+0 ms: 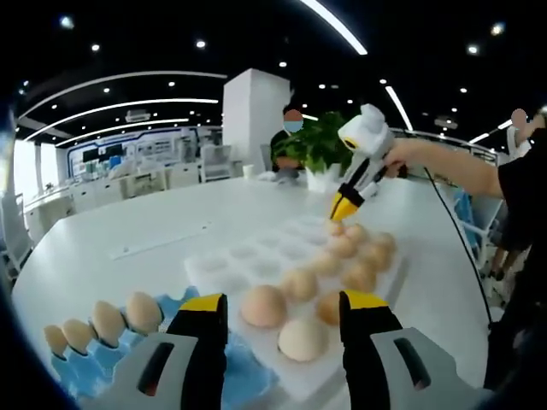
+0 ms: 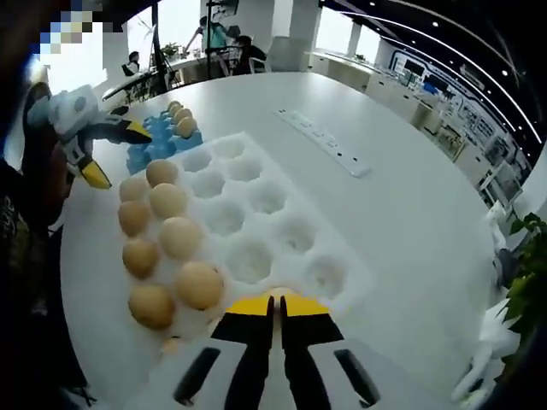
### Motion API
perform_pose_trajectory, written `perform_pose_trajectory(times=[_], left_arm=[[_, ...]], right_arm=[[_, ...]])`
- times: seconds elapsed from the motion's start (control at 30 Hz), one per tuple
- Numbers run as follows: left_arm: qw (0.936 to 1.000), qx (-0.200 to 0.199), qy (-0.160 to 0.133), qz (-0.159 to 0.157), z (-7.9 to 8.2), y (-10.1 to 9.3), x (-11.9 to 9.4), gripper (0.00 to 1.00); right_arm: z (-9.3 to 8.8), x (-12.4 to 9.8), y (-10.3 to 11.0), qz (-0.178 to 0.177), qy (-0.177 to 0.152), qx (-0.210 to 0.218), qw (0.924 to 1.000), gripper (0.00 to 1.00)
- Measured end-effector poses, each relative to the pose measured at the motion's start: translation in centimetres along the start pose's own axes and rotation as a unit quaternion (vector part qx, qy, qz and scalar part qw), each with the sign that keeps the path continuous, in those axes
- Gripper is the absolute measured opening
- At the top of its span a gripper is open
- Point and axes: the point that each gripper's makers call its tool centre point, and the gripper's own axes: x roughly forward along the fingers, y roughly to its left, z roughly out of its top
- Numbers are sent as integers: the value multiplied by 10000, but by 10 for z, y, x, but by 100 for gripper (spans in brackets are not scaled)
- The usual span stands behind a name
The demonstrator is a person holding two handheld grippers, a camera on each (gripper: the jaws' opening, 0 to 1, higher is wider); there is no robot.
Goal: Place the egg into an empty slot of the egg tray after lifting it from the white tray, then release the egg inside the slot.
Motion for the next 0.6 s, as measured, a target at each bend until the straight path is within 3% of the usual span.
perform_pose_trajectory(times=[0.1, 0.13, 0.17, 0.2, 0.27, 0.3, 0.6], left_arm=[[10000, 16, 18, 0, 0, 0, 0, 54], [10000, 25, 16, -2, 0, 0, 0, 54], [10000, 27, 16, -3, 0, 0, -1, 54], [10000, 25, 19, 1, -1, -1, -1, 54], [10000, 22, 42, 16, -2, 0, -1, 54], [10000, 21, 47, 23, -2, 0, -1, 54], [10000, 37, -17, -25, 3, -7, -1, 54]], right_arm=[[-12, -1, -6, -264, 143, 45, 9995, 24], [-16, -1, -7, -277, 223, 77, 9993, 27], [-15, 1, -3, -156, 102, 248, 9995, 28], [-20, 2, 2, 22, 180, 465, 9988, 28], [-28, 5, 4, 73, 285, 441, 9986, 27], [-23, 6, 6, 155, 82, 660, 9977, 26], [-26, 12, 7, 45, 343, 745, 9966, 27]])
